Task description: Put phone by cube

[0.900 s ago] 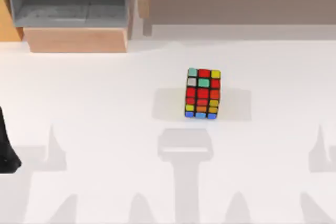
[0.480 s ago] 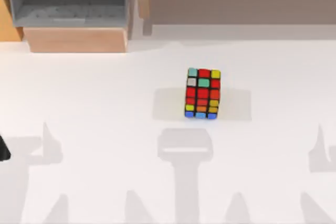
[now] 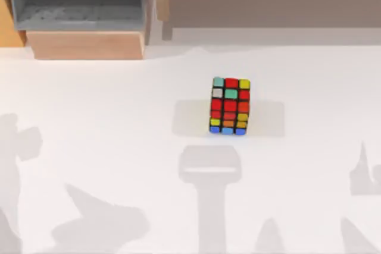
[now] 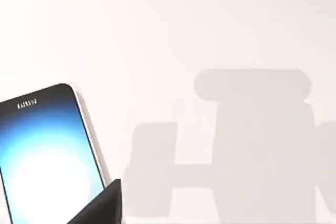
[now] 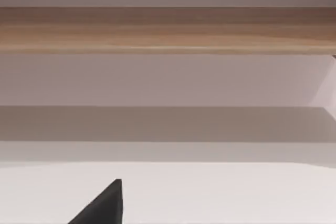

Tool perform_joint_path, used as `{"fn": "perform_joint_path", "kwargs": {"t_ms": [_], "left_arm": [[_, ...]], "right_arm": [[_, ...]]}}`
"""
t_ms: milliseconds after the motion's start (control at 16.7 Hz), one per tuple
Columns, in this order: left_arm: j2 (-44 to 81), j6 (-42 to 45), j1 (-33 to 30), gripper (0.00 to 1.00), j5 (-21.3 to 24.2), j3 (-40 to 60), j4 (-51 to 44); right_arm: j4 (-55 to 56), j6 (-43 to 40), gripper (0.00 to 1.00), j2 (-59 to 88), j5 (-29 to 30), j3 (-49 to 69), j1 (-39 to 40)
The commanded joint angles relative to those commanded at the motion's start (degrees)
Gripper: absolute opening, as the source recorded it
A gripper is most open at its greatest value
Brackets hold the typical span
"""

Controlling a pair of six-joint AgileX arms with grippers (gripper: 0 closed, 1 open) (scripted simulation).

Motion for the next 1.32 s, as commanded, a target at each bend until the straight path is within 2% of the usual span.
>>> {"fn": "perform_joint_path", "kwargs": {"t_ms": [300,600,840,1320], "left_arm": [[29.2,-1.7,8.1,1.00,0.1,16.5,-13.2],[48.1,-2.9,14.1,1.00,0.0,29.5,-22.2],[55.1,-3.4,16.3,1.00,-0.1,34.5,-25.3],[56.4,-3.5,16.3,1.00,-0.1,33.6,-23.4]], "right_arm": [[0.0,0.0,1.00,0.0,0.0,0.0,0.0],[0.0,0.0,1.00,0.0,0.0,0.0,0.0],[0.0,0.0,1.00,0.0,0.0,0.0,0.0],[0.0,0.0,1.00,0.0,0.0,0.0,0.0]]}}
